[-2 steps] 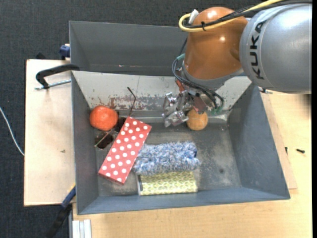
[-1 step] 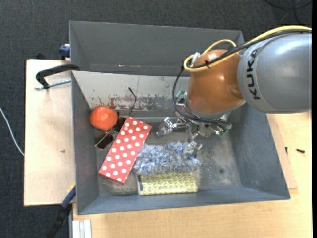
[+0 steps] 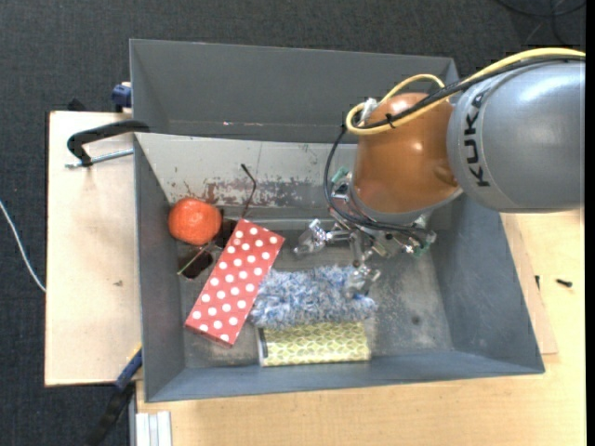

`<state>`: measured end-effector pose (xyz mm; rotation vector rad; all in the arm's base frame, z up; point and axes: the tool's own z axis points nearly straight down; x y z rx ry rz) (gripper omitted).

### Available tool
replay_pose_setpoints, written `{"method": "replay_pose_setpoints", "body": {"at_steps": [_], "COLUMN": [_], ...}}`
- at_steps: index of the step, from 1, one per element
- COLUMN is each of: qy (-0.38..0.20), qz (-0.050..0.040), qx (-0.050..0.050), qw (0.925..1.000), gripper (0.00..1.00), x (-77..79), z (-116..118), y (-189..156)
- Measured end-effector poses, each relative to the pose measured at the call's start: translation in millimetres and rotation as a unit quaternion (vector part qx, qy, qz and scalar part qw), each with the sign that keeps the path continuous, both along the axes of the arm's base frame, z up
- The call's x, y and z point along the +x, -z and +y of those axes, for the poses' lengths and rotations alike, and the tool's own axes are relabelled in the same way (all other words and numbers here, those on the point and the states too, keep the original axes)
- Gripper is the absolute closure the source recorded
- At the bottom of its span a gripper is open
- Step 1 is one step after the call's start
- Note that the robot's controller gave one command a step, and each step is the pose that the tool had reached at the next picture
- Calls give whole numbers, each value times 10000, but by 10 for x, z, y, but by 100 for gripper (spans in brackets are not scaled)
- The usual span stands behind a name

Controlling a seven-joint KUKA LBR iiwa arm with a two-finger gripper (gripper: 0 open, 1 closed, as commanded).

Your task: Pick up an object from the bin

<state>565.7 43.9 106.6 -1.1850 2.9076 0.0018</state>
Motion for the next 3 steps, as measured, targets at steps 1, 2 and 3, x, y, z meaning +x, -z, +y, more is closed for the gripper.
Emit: {"method": "replay_pose_setpoints", "body": {"at_steps": [1,2,3], "qy": [-1010,-1009,-1221], "qz": [31,28,-52], "qx": [-50,-50,-4], "qw": [9949,9949,9925], "gripper": [100,100,100], "x": [-38,-37,-1], "z": [68,67,32], "y": [287,287,-1307]}}
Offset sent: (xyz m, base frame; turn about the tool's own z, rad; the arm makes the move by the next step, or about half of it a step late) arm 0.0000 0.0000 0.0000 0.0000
